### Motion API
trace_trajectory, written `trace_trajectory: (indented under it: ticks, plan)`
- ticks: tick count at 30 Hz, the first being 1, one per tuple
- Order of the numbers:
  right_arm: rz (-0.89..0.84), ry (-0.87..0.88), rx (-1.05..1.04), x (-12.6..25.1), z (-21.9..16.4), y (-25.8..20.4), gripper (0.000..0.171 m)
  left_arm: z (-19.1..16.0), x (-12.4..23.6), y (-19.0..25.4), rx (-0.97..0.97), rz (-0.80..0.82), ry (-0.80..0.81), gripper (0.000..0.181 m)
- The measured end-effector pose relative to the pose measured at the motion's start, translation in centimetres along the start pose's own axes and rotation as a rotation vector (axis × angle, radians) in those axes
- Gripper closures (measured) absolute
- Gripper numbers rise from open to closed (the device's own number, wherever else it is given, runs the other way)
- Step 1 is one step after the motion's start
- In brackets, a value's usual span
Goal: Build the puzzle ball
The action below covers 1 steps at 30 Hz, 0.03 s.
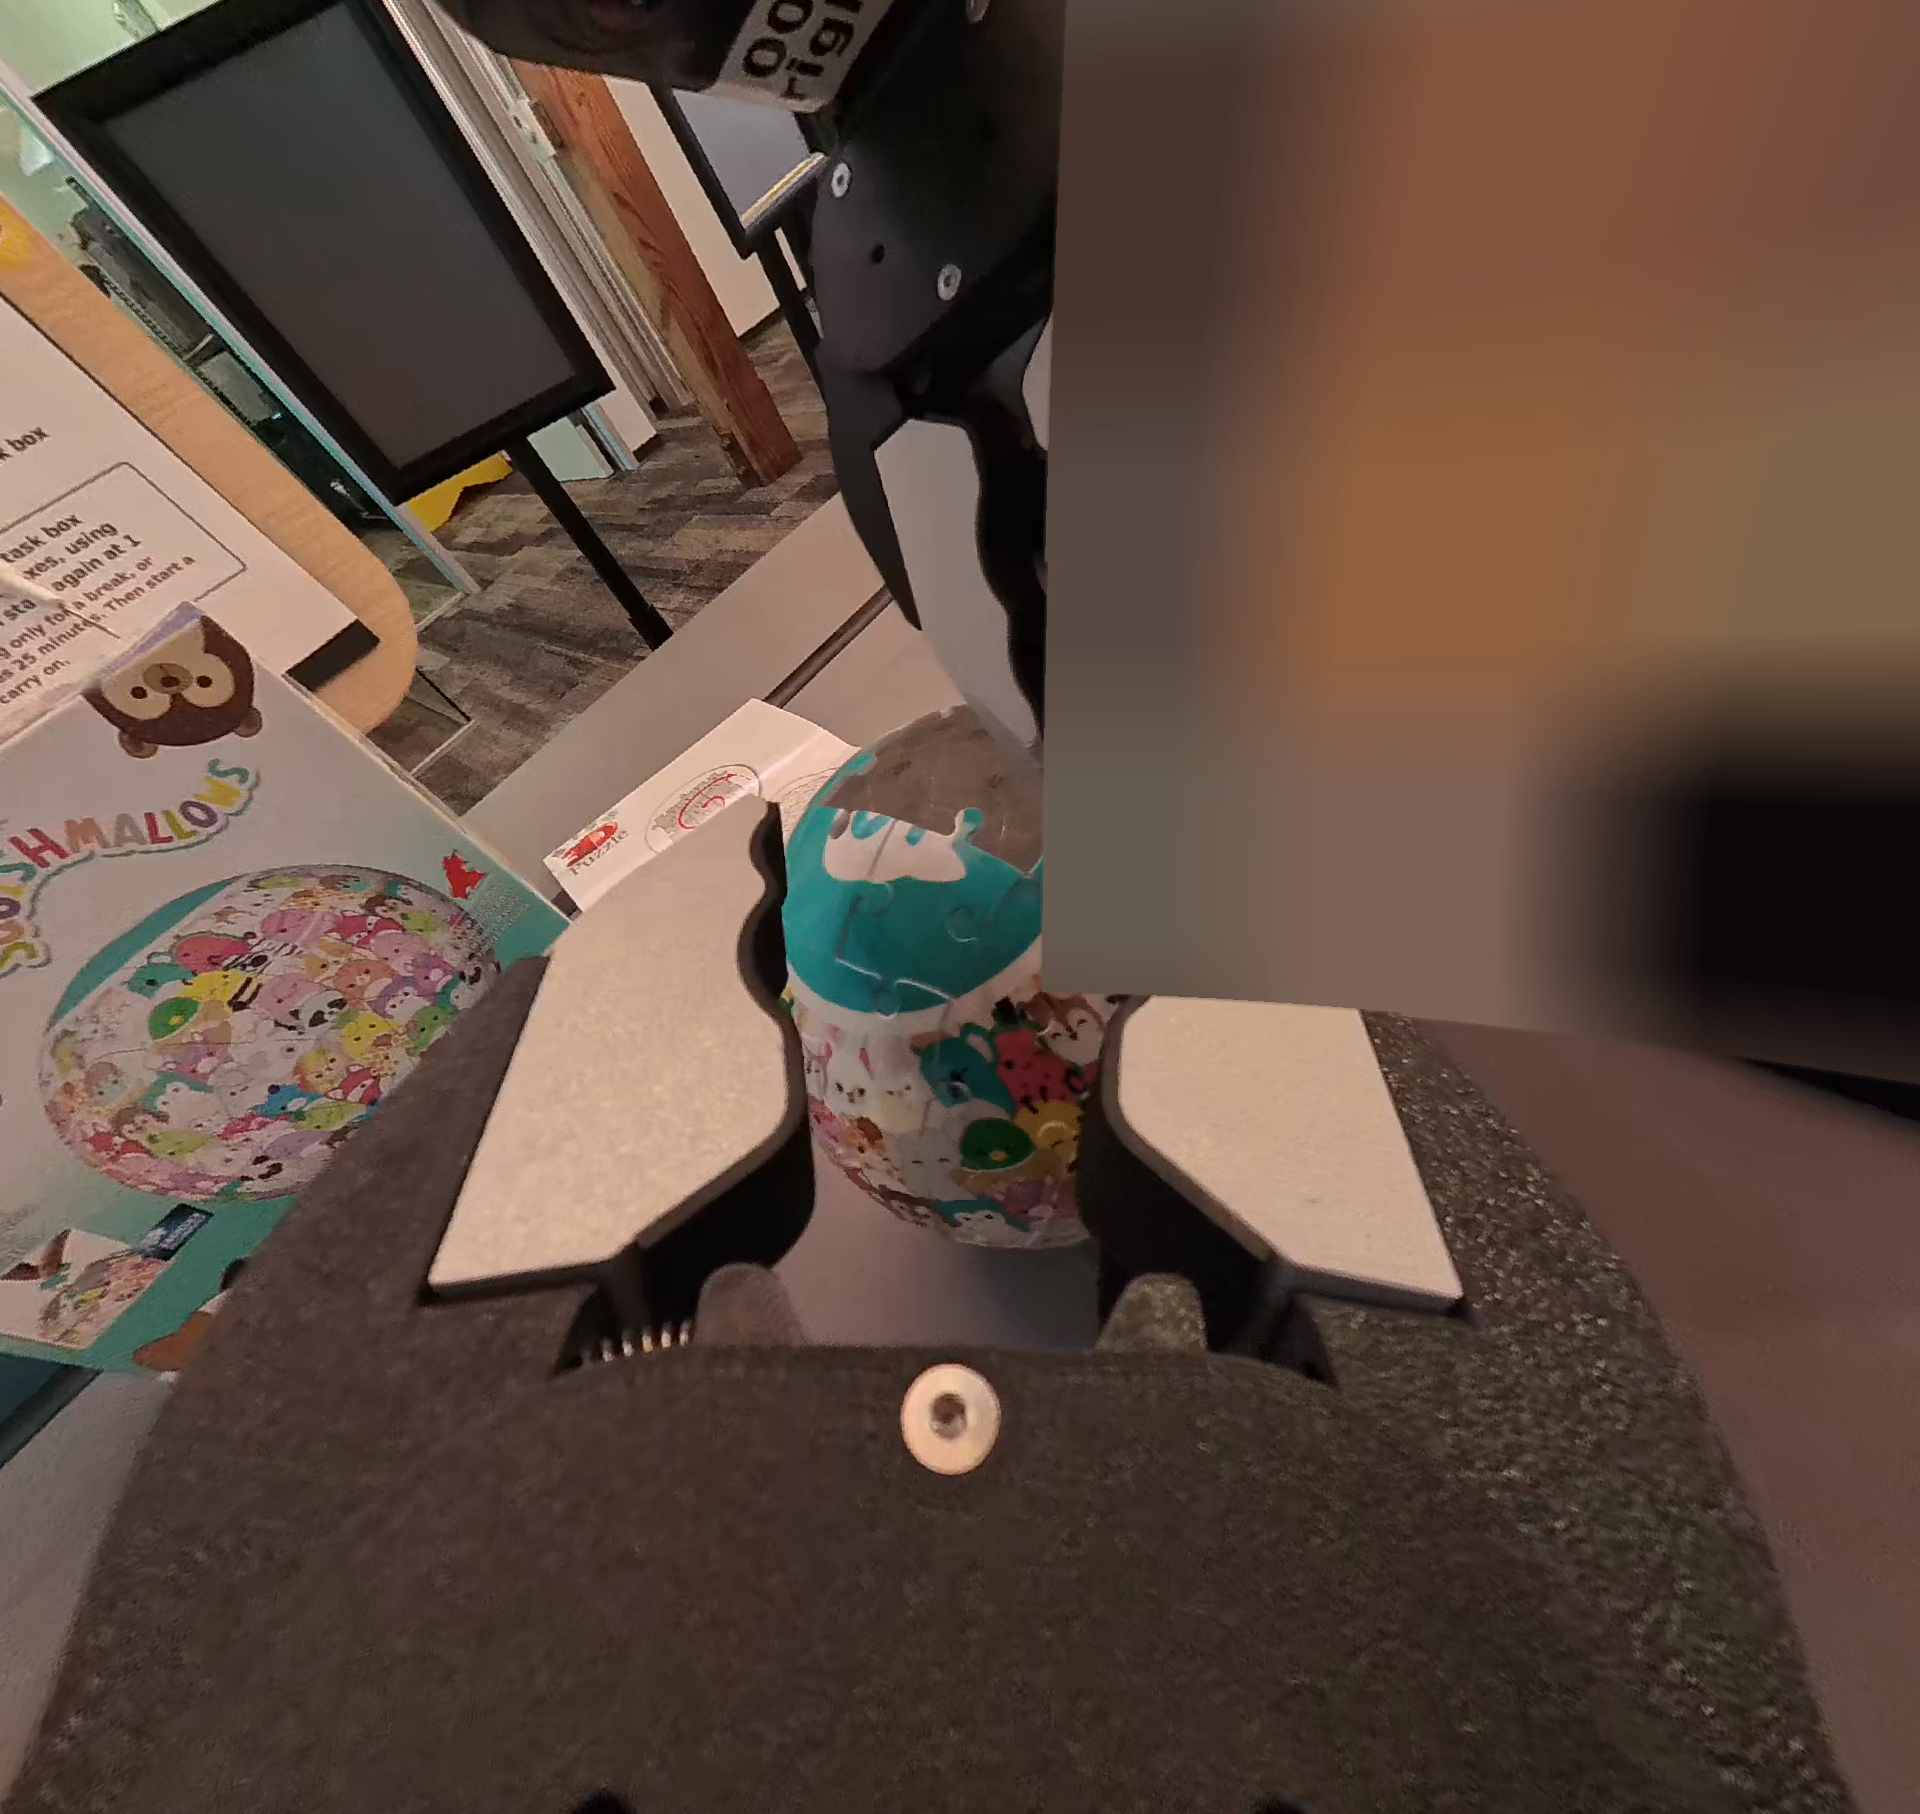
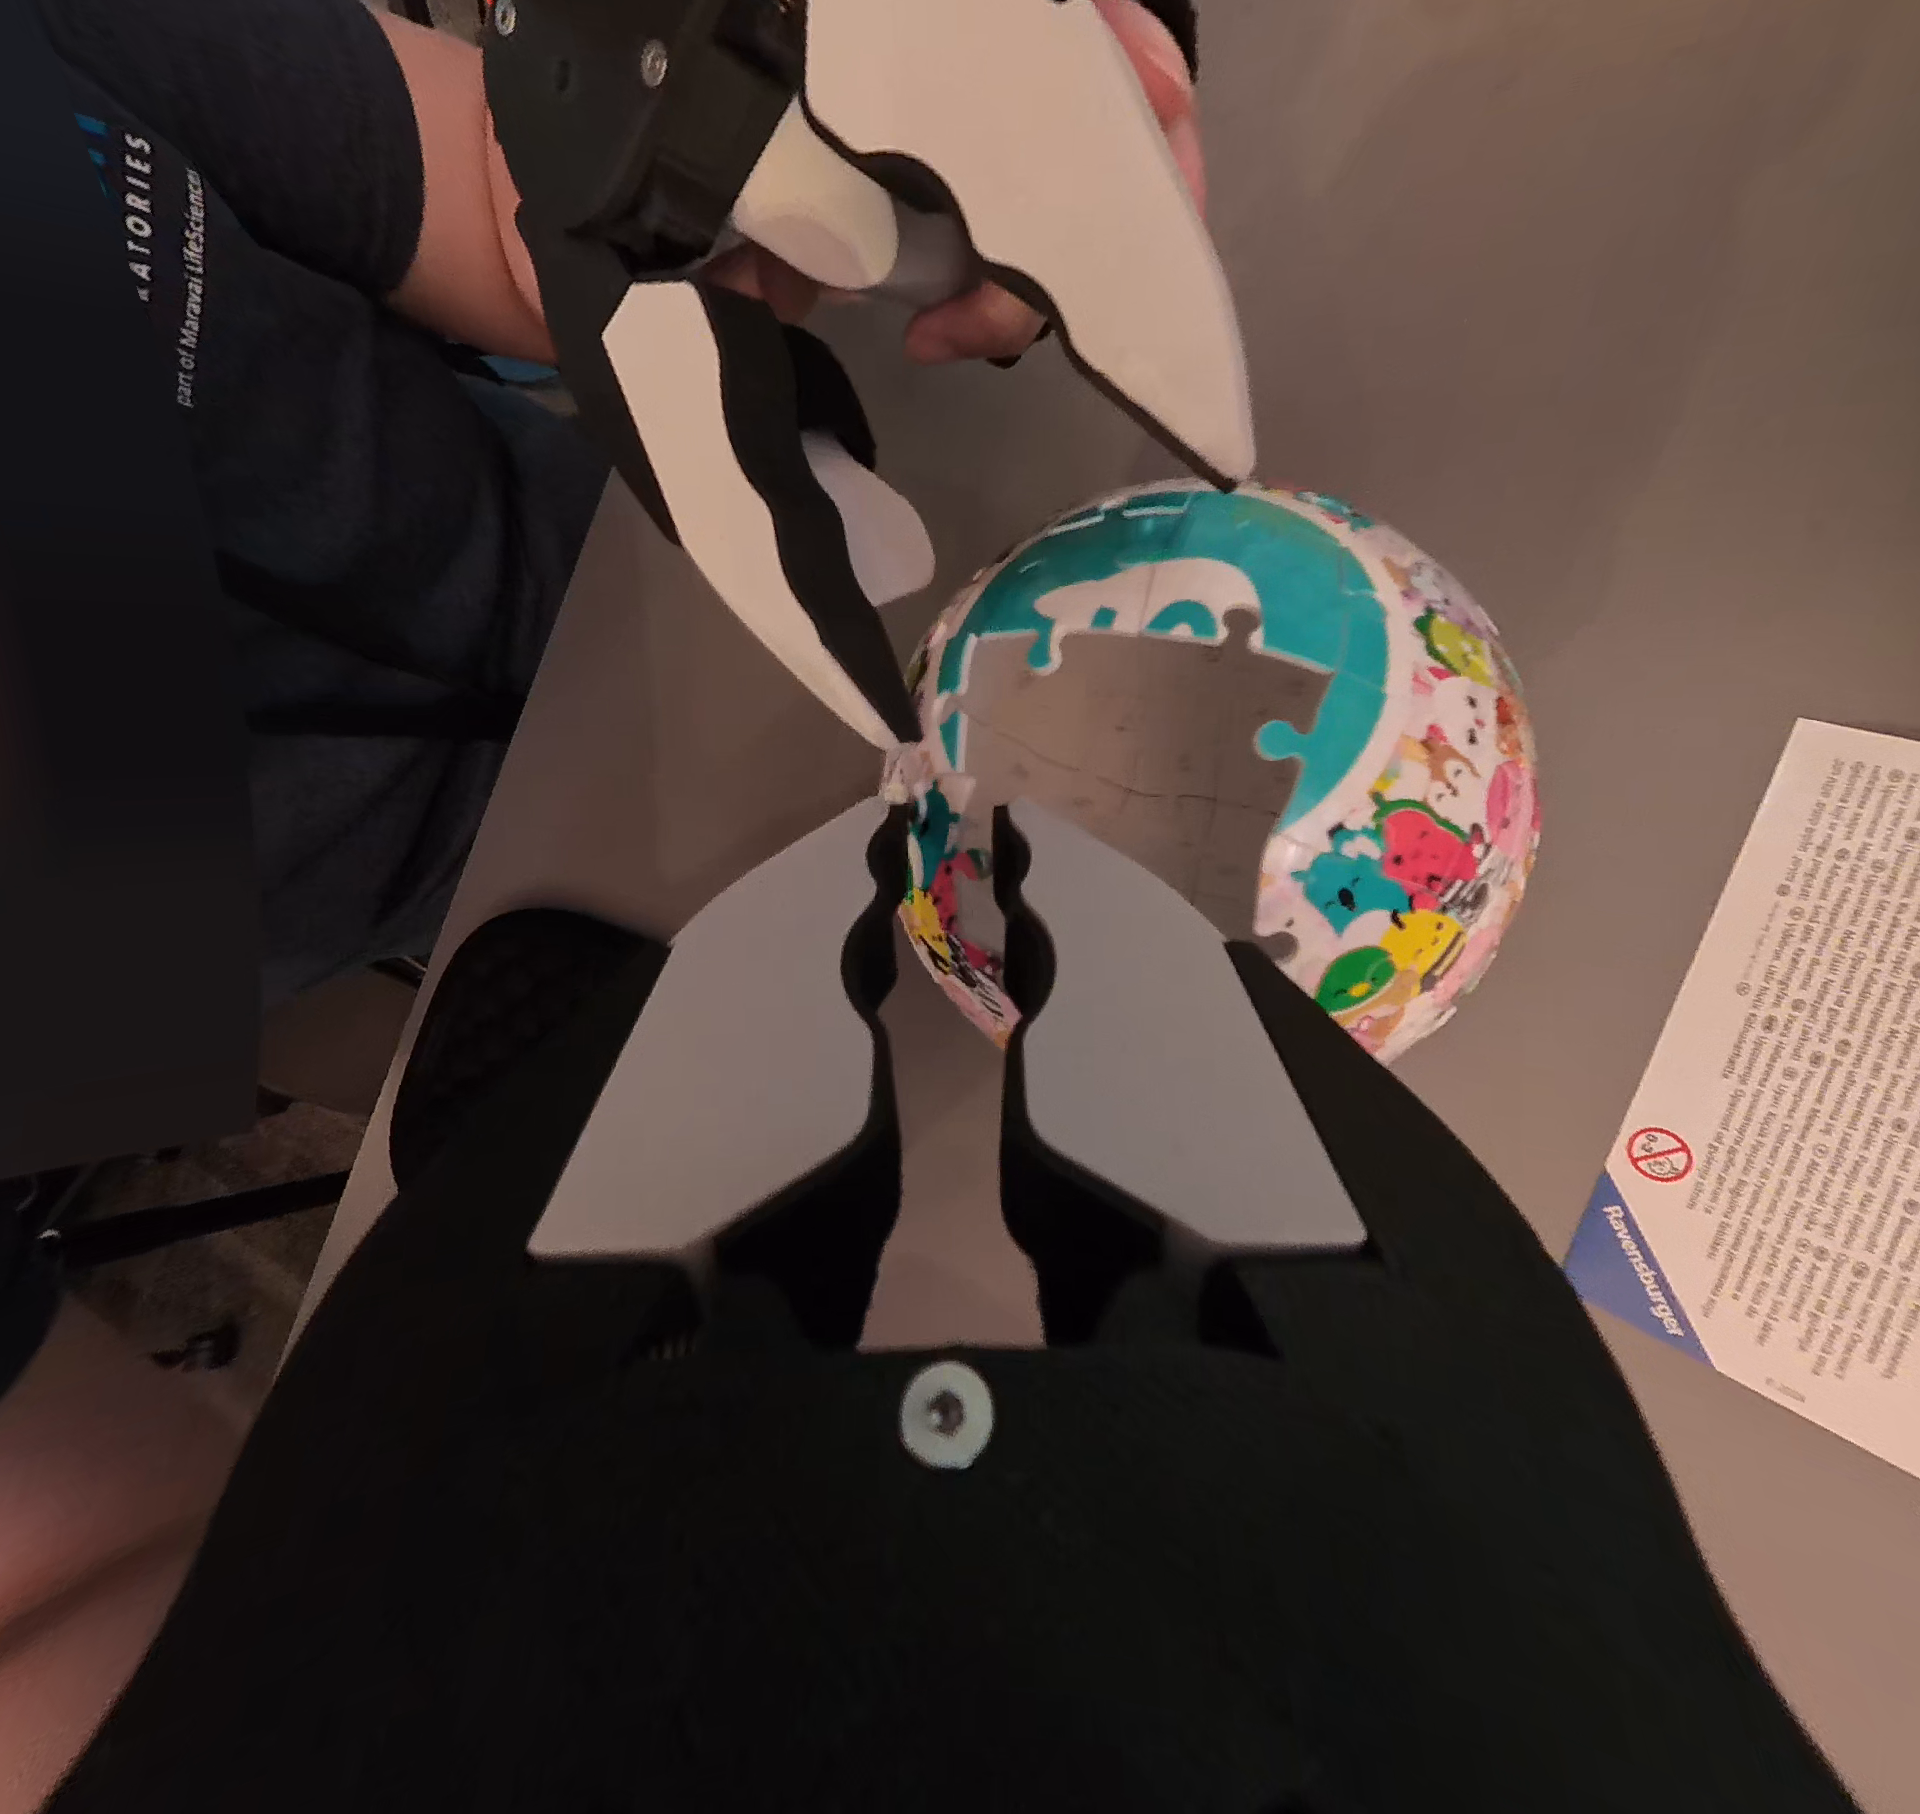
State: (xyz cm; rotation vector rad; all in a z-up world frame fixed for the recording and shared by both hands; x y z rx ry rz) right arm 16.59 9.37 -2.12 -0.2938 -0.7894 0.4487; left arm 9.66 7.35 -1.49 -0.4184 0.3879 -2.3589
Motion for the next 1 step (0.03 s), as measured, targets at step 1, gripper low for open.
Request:
trace_trajectory:
  ticks: [1]
  plan:
    - [0.002,-0.004,0.008,-0.02,-0.02,-0.09,0.153,-0.02,0.01,-0.04,0.000,0.002,0.000,0.123]
Point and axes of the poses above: each gripper's, where its closed fingertips meet, x back along the fingers, z out of its top, y = z × x across the jaws, the point moved 4 cm from there along x, back along the fingers, and after that the axes turned 6 degrees about z, right-handed, at the moved point
